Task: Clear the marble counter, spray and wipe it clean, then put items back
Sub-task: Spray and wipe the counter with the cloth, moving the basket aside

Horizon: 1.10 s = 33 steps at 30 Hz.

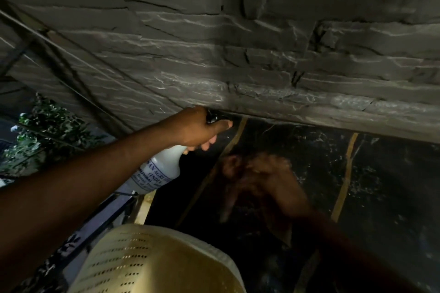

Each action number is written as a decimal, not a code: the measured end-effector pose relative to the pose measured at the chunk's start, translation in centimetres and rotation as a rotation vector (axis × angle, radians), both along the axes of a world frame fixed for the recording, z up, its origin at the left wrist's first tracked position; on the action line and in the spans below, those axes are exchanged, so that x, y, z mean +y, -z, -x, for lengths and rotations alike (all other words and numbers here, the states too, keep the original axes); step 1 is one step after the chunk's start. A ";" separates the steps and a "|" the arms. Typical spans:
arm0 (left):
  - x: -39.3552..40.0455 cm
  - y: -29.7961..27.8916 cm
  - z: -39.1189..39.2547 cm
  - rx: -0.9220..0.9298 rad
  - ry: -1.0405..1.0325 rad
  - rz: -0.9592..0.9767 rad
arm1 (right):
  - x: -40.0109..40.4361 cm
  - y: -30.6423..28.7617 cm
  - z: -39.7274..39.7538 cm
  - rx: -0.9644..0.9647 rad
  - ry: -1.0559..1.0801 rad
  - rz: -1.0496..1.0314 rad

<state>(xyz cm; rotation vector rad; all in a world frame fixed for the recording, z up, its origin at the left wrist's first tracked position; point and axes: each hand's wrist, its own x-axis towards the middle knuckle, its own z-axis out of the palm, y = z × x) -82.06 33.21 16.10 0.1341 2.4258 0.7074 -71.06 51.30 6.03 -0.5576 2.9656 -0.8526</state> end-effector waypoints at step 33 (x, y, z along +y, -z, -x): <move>-8.6 0.8 -3.1 -0.034 -0.054 0.008 | -3.6 4.0 6.0 0.134 0.118 -0.184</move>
